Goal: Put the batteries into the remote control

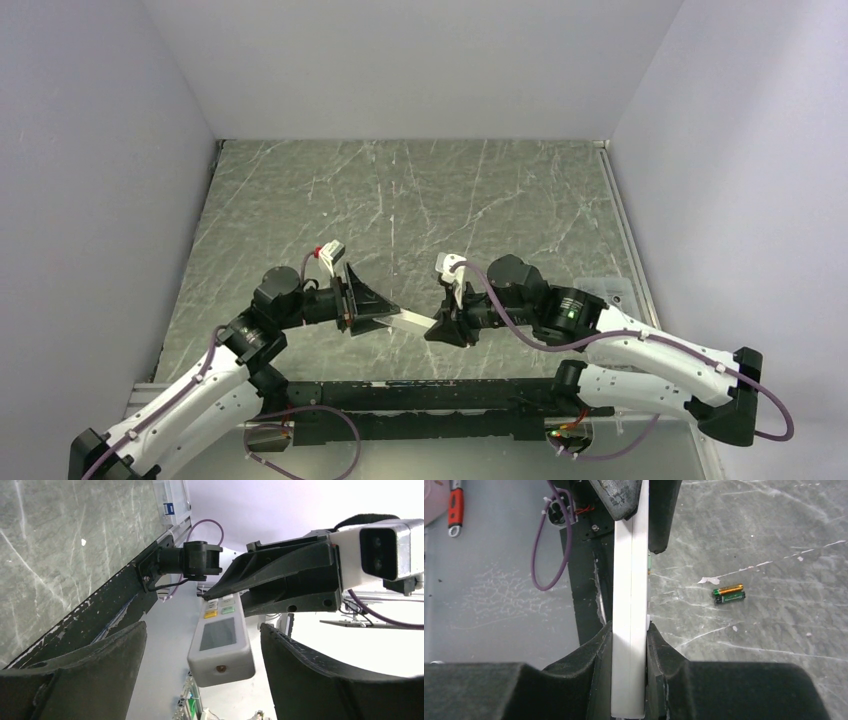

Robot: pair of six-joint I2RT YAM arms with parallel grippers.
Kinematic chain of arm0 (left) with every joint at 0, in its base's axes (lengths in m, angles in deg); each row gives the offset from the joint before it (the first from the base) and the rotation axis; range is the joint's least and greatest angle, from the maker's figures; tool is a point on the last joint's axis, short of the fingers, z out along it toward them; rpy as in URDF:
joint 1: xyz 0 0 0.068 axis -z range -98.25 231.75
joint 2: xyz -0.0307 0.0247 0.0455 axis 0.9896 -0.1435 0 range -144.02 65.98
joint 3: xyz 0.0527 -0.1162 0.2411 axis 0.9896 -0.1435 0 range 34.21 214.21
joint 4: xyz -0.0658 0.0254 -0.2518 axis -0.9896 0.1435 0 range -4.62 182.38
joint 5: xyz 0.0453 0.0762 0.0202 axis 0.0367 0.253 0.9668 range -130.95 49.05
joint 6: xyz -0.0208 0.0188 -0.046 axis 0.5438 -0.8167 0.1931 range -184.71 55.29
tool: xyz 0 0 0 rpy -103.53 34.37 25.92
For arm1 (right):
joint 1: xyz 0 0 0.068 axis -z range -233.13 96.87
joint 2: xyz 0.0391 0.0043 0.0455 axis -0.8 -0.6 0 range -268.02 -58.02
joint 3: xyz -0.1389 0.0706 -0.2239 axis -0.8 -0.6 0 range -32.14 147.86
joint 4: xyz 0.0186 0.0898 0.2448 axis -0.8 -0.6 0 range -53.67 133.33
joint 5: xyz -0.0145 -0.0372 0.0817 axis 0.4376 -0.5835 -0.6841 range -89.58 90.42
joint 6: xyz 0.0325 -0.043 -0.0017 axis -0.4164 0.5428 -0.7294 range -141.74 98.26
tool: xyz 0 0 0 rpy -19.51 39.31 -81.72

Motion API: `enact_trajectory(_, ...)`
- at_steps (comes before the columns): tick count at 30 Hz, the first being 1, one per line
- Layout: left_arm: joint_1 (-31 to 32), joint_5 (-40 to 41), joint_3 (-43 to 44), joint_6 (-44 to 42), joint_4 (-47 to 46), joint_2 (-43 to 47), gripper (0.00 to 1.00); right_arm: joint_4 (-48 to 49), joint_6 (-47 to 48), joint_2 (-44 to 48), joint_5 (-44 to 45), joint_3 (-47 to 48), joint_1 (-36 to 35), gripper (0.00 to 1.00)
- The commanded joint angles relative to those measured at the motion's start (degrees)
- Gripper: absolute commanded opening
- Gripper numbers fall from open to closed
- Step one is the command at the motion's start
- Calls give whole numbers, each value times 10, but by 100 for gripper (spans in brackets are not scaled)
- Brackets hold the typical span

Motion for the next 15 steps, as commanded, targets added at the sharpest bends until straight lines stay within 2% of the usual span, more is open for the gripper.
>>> enact_trajectory(1, -3, -38, 53, -78, -7, -1, 90, -7, -41, 0, -29, 40, 0, 0)
enact_trajectory(5, -3, -76, 80, -124, 2, -3, 90, -11, -63, -8, -64, 51, 3, 0)
enact_trajectory(9, -3, -86, 117, -184, 74, -2, 92, -10, -84, -15, -103, 61, 8, 0)
enact_trajectory(15, -2, -132, 138, -235, 105, -9, 89, 9, -137, -35, -178, 64, 33, 0)
